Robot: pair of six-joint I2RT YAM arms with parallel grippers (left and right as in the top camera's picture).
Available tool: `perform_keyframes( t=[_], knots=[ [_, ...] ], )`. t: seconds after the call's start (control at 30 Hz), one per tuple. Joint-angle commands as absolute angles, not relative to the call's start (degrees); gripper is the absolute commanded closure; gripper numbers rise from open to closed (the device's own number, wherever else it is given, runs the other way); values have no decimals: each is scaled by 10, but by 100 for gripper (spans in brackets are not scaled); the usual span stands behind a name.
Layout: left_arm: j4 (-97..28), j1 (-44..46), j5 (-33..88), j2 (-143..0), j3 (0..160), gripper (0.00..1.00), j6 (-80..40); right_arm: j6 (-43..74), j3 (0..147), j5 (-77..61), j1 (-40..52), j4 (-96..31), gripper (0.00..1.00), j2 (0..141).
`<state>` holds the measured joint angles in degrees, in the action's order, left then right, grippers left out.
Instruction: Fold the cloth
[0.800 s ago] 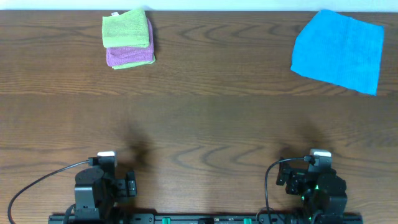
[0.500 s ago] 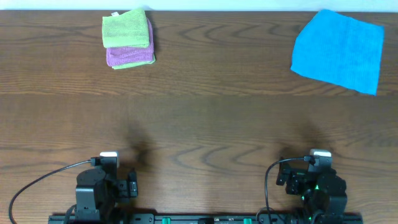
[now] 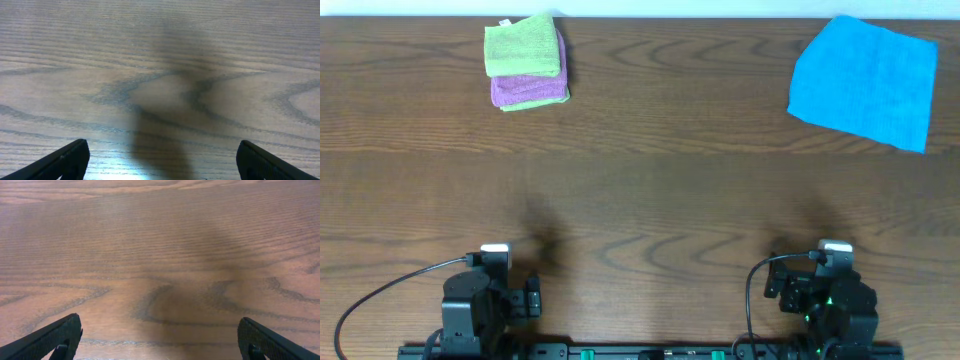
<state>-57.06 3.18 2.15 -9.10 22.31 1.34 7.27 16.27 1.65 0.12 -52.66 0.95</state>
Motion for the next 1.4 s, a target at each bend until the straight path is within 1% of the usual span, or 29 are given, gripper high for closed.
perform_keyframes(
  t=[0.0, 0.3, 0.57, 0.67, 0.73, 0.8, 0.83, 0.9, 0.97, 1.0, 1.1, 1.2, 1.3, 1.37],
  knots=[
    [-574, 34, 15, -85, 217, 5, 17, 81, 160, 15, -1, -528, 1, 5],
    [-574, 34, 15, -85, 217, 5, 17, 81, 160, 15, -1, -521, 1, 5],
    [-574, 34, 15, -85, 217, 5, 17, 129, 160, -70, -1, -475, 1, 6],
    [-574, 34, 15, -85, 217, 5, 17, 225, 160, -71, -2, -444, 1, 19],
    [-574, 34, 15, -85, 217, 5, 17, 295, 160, -71, -3, -381, 2, 51],
    [-574, 34, 15, -85, 217, 5, 17, 347, 160, -72, -11, -291, 1, 109],
    [-574, 34, 15, -85, 217, 5, 17, 331, 162, -84, -16, -232, 1, 154],
    [-574, 34, 15, -85, 217, 5, 17, 275, 177, -113, -24, -155, 1, 244],
    [-574, 34, 15, -85, 217, 5, 17, 209, 220, -145, -35, -131, 1, 348],
    [-574, 34, 15, -85, 217, 5, 17, 163, 259, -160, -42, -137, 1, 413],
    [-574, 34, 15, -85, 217, 5, 17, 76, 379, -162, -53, -190, 1, 566],
    [-574, 34, 15, -85, 217, 5, 17, 3, 526, -106, -53, -266, 1, 728],
    [-574, 34, 15, -85, 217, 5, 17, -81, 640, -63, -49, -306, 1, 847],
    [-574, 34, 15, -85, 217, 5, 17, -130, 703, -10, -43, -322, 1, 914]
  ],
)
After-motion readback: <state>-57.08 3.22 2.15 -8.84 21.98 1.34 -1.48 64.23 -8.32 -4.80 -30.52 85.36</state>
